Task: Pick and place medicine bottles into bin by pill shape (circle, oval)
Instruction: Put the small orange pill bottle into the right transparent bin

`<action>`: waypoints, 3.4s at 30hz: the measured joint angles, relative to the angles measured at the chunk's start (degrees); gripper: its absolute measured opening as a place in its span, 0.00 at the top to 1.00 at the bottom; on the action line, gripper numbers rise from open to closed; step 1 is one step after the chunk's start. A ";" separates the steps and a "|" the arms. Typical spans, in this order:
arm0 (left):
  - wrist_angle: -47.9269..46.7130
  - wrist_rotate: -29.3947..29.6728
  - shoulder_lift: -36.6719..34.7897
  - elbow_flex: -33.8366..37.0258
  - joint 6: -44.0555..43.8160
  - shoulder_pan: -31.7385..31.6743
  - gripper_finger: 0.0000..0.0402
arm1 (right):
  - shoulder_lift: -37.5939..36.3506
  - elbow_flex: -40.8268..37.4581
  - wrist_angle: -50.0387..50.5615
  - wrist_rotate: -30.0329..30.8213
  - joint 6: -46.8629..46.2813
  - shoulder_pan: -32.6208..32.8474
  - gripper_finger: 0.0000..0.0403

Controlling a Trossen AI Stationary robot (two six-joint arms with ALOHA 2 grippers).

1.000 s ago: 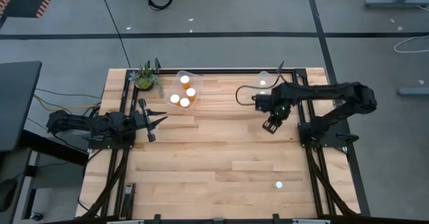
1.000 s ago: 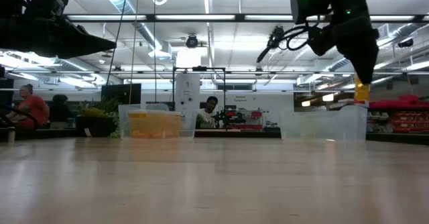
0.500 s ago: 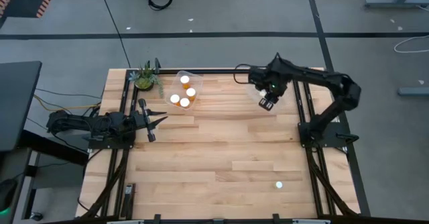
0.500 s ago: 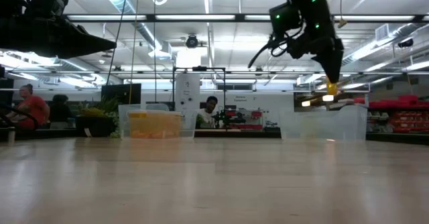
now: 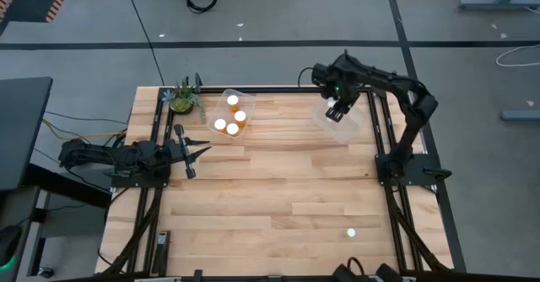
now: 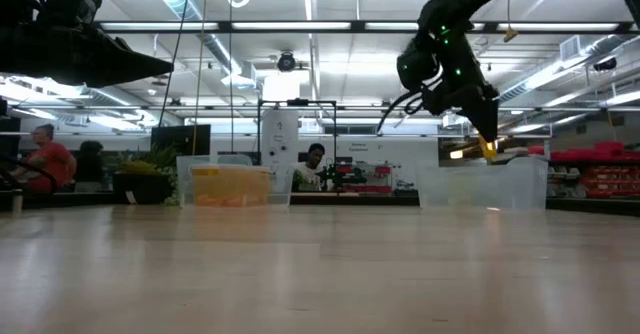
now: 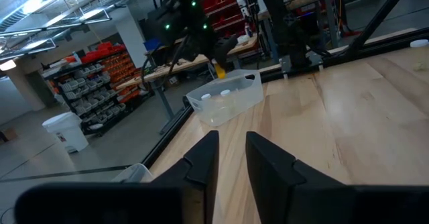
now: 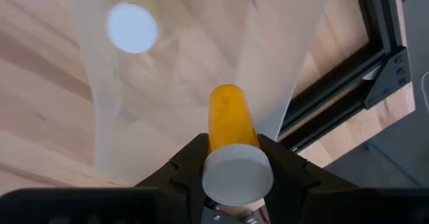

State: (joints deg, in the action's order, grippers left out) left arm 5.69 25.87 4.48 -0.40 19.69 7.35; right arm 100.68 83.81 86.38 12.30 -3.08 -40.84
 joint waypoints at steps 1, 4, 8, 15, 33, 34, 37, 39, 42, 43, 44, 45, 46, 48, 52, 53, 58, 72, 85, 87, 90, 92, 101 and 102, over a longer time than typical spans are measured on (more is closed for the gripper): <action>0.00 0.00 0.00 0.00 -0.01 0.00 0.80 | 0.37 0.00 -0.05 -0.03 0.26 -0.53 0.69; 0.00 0.00 0.00 -0.01 0.00 0.00 0.80 | 1.39 0.00 -0.52 -0.12 1.23 -1.34 0.69; 0.00 0.00 0.00 0.00 -0.01 0.00 0.79 | 2.65 -0.54 -3.48 -0.24 3.03 -1.34 0.69; 0.02 0.00 0.01 -0.02 0.01 0.00 0.78 | 3.57 -6.21 -9.81 -2.37 5.65 -2.83 0.69; 0.02 0.00 0.01 0.00 0.01 0.00 0.77 | 3.04 -16.81 -18.10 -5.43 7.38 -7.04 0.67; 0.02 0.00 -0.01 0.00 0.01 0.00 0.77 | 3.04 -16.81 -18.47 -5.38 7.35 -7.04 0.65; 0.02 0.01 -0.01 -0.01 0.00 0.00 0.78 | 2.69 -16.83 -17.61 -5.30 7.33 -7.04 0.61; 0.02 0.00 0.01 -0.01 0.00 0.00 0.79 | 2.18 -16.83 -17.49 -5.11 7.28 -7.04 0.58; 0.02 0.00 -0.01 0.00 -0.01 0.00 0.79 | 1.10 -16.83 -17.43 -4.80 6.86 -6.93 0.54; 0.02 0.00 -0.01 0.00 -0.01 0.00 0.79 | 0.83 -16.83 -17.45 -4.70 6.76 -6.93 0.53; 0.02 0.00 -0.01 0.00 0.01 0.00 0.79 | 0.67 -16.83 -17.45 -4.69 6.76 -6.93 0.52; 0.02 0.00 -0.01 -0.02 0.01 0.00 0.79 | 0.60 -16.83 -17.48 -4.67 6.76 -6.93 0.51; 0.02 0.00 -0.01 0.00 -0.01 0.00 0.79 | 0.60 -16.83 -17.81 -4.67 6.76 -6.93 0.51; 0.02 0.00 -0.01 -0.01 0.00 0.00 0.78 | 0.60 -16.83 -19.29 -4.67 7.04 -6.87 0.50; 0.02 0.00 0.00 -0.01 0.00 0.00 0.77 | 0.60 -16.83 -23.02 -5.00 8.42 -6.65 0.50; 0.02 0.02 0.01 0.00 0.01 0.00 0.77 | 0.60 -16.83 -23.38 -5.15 8.99 -6.84 0.50; 0.02 0.01 0.00 -0.01 0.01 0.00 0.79 | 0.60 -16.84 -25.93 -6.36 9.74 -7.61 0.50; 0.02 0.00 -0.01 0.00 -0.01 0.00 0.78 | 0.20 -25.83 -36.58 -7.66 10.03 -7.30 0.52; 0.02 0.00 0.00 -0.01 0.01 0.00 0.79 | -7.63 -26.18 -38.30 -5.94 9.66 -8.14 0.76; 0.02 0.02 -0.01 -0.02 0.01 0.00 0.78 | -8.93 -26.16 -38.30 -6.04 9.52 -8.20 0.80; 0.02 0.00 -0.01 0.00 0.01 0.00 0.78 | -10.20 -26.18 -38.11 -7.00 9.33 -8.26 0.85; 0.02 0.00 -0.01 -0.01 0.01 0.00 0.78 | -10.97 -26.16 -38.28 -7.58 9.63 -8.24 0.86; 0.02 0.00 0.01 0.00 -0.01 0.00 0.79 | -9.92 -28.67 -43.38 -7.75 10.15 -8.53 0.72; 0.02 0.00 0.01 -0.02 0.01 0.00 0.79 | -9.92 -29.49 -44.43 -7.73 10.15 -8.55 0.70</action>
State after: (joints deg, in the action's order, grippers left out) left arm 5.72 25.87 4.49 -0.42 19.70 7.35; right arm 90.76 54.32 41.95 4.58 7.07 -49.38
